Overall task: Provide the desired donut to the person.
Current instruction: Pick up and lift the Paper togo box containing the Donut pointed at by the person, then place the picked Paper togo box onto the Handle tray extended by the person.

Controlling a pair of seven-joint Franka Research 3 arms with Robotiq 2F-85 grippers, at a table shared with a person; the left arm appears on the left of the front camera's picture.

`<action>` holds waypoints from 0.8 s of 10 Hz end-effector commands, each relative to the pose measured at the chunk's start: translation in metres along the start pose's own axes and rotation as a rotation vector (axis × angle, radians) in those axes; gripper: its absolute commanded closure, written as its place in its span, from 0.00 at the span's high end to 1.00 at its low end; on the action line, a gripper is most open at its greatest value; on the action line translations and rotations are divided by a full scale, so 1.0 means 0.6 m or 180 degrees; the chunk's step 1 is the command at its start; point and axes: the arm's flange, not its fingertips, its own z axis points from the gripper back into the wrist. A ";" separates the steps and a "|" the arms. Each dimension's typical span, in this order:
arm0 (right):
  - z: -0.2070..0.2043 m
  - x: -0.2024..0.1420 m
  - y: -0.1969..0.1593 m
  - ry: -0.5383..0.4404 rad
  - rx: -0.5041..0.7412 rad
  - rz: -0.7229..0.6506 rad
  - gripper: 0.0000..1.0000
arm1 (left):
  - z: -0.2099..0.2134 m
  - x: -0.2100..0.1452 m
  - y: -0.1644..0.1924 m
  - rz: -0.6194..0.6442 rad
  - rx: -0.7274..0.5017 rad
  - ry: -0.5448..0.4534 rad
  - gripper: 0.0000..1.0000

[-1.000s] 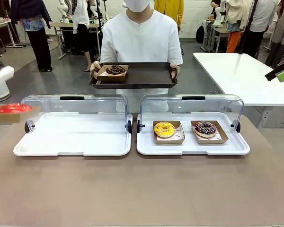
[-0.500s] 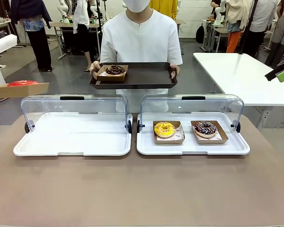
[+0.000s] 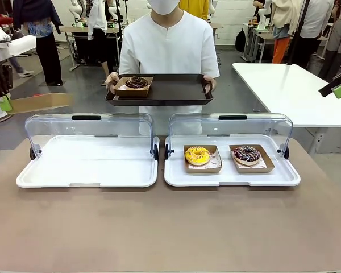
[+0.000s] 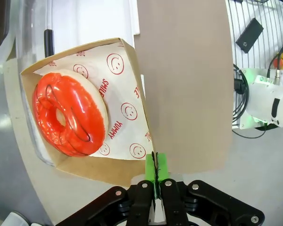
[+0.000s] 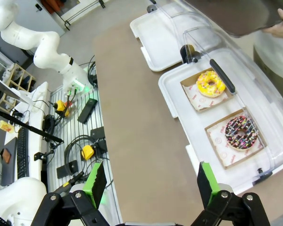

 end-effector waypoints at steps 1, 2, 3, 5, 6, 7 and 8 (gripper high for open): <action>0.000 0.003 0.000 0.0000 0.0000 -0.0018 1.00 | -0.003 0.002 0.000 0.0007 -0.0010 -0.0002 0.00; 0.000 0.003 0.000 0.0000 0.0000 -0.0018 1.00 | -0.003 0.002 0.000 0.0007 -0.0010 -0.0002 0.00; 0.000 0.003 0.000 0.0000 0.0000 -0.0018 1.00 | -0.003 0.002 0.000 0.0007 -0.0010 -0.0002 0.00; 0.000 0.003 0.000 0.0000 0.0000 -0.0018 1.00 | -0.003 0.002 0.000 0.0007 -0.0010 -0.0002 0.00; 0.000 0.003 0.000 0.0000 0.0000 -0.0018 1.00 | -0.003 0.002 0.000 0.0007 -0.0010 -0.0002 0.00; 0.000 0.003 0.000 0.0000 0.0000 -0.0018 1.00 | -0.003 0.002 0.000 0.0007 -0.0010 -0.0002 0.00; 0.000 0.003 0.000 0.0000 0.0000 -0.0018 1.00 | -0.003 0.002 0.000 0.0007 -0.0010 -0.0002 0.00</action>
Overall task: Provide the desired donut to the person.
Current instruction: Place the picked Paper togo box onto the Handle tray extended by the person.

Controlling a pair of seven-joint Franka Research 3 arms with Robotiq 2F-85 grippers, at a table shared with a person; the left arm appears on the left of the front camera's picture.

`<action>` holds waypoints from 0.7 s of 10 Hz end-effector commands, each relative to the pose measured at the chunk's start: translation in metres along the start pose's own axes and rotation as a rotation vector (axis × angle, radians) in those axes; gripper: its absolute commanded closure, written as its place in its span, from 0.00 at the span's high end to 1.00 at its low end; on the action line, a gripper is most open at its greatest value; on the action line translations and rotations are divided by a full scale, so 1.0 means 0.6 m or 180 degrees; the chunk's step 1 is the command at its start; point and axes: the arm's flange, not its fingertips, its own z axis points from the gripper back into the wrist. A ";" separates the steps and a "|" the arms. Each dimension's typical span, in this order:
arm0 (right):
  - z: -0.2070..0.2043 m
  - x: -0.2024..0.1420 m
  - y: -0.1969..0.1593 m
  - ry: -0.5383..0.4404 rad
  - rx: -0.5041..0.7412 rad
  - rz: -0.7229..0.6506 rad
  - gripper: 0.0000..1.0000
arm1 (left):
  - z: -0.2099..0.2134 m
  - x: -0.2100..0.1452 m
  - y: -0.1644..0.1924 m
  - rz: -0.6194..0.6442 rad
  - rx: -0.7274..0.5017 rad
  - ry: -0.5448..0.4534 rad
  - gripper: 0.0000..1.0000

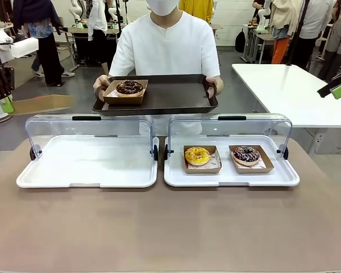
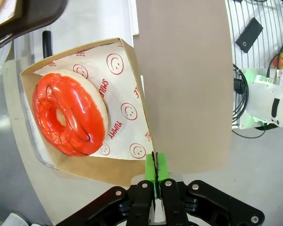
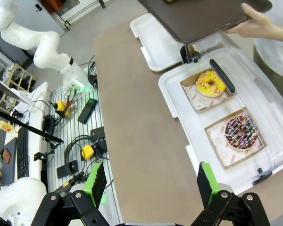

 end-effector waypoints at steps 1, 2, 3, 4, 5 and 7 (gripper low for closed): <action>0.000 0.003 0.000 0.0000 0.0000 -0.0018 1.00 | 0.001 -0.002 -0.001 0.0017 0.0004 -0.0010 0.00; 0.000 0.003 0.000 0.0000 0.0000 -0.0018 1.00 | 0.001 -0.002 -0.001 0.0017 0.0004 -0.0010 0.00; 0.000 0.003 0.000 0.0000 0.0000 -0.0018 1.00 | 0.001 -0.002 -0.001 0.0017 0.0004 -0.0010 0.00; 0.000 0.003 0.000 0.0000 0.0000 -0.0018 1.00 | 0.001 -0.002 -0.001 0.0017 0.0004 -0.0010 0.00; 0.000 0.003 0.000 0.0000 0.0000 -0.0018 1.00 | 0.001 -0.002 -0.001 0.0017 0.0004 -0.0010 0.00; 0.000 0.003 0.000 0.0000 0.0000 -0.0018 1.00 | 0.001 -0.002 -0.001 0.0017 0.0004 -0.0010 0.00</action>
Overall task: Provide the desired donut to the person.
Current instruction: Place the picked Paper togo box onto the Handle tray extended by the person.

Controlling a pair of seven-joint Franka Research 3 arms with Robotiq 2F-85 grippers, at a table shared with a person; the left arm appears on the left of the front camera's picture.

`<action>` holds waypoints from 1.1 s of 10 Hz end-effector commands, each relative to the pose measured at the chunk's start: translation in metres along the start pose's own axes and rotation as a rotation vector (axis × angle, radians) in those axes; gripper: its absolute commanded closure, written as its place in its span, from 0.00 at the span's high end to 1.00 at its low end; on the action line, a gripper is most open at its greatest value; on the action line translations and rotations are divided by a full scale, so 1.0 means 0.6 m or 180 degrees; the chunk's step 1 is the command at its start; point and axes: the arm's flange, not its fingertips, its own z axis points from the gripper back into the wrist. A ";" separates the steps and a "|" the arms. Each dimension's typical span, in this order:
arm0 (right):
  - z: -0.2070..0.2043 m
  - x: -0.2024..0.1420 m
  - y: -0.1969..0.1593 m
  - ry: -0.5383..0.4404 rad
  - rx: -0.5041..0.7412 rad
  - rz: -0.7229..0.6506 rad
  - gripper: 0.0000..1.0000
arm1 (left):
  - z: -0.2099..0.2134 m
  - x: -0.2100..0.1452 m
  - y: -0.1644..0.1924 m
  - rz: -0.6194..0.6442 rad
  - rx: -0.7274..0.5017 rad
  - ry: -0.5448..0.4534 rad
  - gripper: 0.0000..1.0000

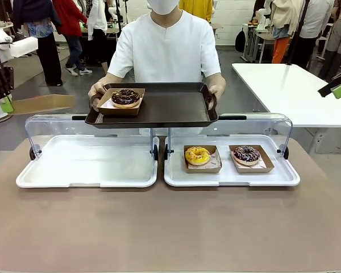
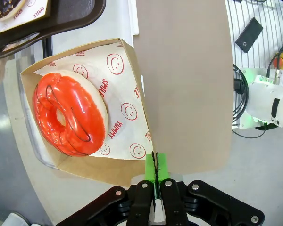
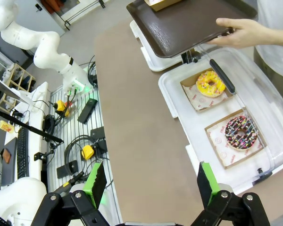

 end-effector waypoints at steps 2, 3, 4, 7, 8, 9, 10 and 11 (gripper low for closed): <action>0.000 0.003 0.000 0.0000 0.0000 -0.0018 1.00 | 0.001 -0.002 -0.001 0.0017 0.0004 -0.0010 0.00; 0.000 0.003 0.000 0.0000 0.0000 -0.0018 1.00 | 0.001 -0.002 -0.001 0.0017 0.0004 -0.0010 0.00; 0.000 0.003 0.000 0.0000 0.0000 -0.0018 1.00 | 0.000 0.000 0.000 0.0000 0.0000 0.0000 0.01; 0.000 0.003 0.000 0.0000 0.0000 -0.0018 1.00 | 0.075 0.036 -0.014 -0.0090 0.0134 0.0032 0.01; 0.000 0.003 0.000 0.0000 0.0000 -0.0018 1.00 | 0.095 0.052 -0.027 -0.0100 0.0205 0.0052 0.01; 0.000 0.003 0.000 0.0000 0.0000 -0.0018 1.00 | 0.111 0.067 -0.036 -0.0143 0.0288 0.0072 0.01; 0.000 0.003 0.000 0.0000 0.0000 -0.0018 1.00 | 0.126 0.081 -0.038 -0.0202 0.0369 0.0133 0.01; 0.000 0.003 0.000 0.0000 0.0000 -0.0018 1.00 | 0.137 0.093 -0.039 -0.0259 0.0391 0.0152 0.01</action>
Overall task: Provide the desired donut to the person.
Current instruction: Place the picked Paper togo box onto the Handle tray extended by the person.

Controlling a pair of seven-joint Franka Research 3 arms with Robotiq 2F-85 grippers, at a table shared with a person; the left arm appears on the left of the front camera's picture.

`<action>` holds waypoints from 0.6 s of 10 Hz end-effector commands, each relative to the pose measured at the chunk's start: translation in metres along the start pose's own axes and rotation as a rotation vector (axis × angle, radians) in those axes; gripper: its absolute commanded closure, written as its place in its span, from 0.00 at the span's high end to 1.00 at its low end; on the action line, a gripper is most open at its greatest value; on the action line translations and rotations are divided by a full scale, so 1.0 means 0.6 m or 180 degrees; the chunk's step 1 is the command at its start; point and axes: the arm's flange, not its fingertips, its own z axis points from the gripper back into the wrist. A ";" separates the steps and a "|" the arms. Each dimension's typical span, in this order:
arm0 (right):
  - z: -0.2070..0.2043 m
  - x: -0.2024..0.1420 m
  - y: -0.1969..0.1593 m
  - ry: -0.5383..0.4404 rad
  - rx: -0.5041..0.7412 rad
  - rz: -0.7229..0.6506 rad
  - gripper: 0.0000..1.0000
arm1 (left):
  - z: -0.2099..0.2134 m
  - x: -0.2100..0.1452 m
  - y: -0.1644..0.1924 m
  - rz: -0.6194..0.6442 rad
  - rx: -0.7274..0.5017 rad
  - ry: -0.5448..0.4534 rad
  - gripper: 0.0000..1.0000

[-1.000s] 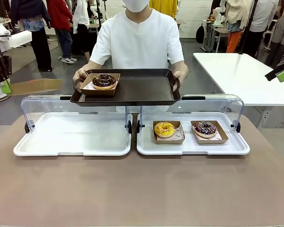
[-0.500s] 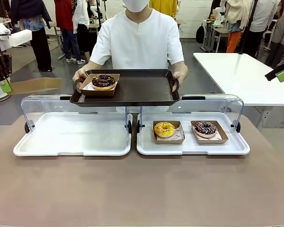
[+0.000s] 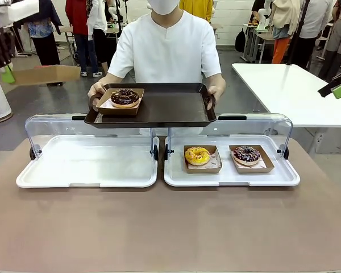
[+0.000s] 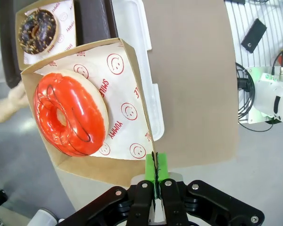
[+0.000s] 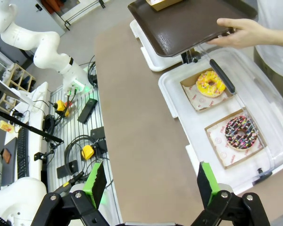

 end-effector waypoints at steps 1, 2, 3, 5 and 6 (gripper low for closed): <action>0.000 0.003 0.000 0.0000 0.0000 -0.0018 1.00 | 0.011 0.022 -0.003 -0.0012 0.0041 0.0086 0.01; 0.000 0.003 0.000 0.0000 0.0000 -0.0018 1.00 | 0.014 0.037 -0.008 -0.0064 0.0066 0.0091 0.01; 0.000 0.003 0.000 0.0000 0.0000 -0.0018 1.00 | 0.014 0.048 -0.002 -0.0142 0.0038 0.0086 0.01; 0.000 0.003 0.000 0.0000 0.0000 -0.0018 1.00 | 0.008 0.076 -0.006 -0.0239 0.0036 0.0082 0.01; 0.000 0.003 0.000 0.0000 0.0000 -0.0018 1.00 | 0.000 0.096 -0.008 -0.0300 0.0020 0.0094 0.01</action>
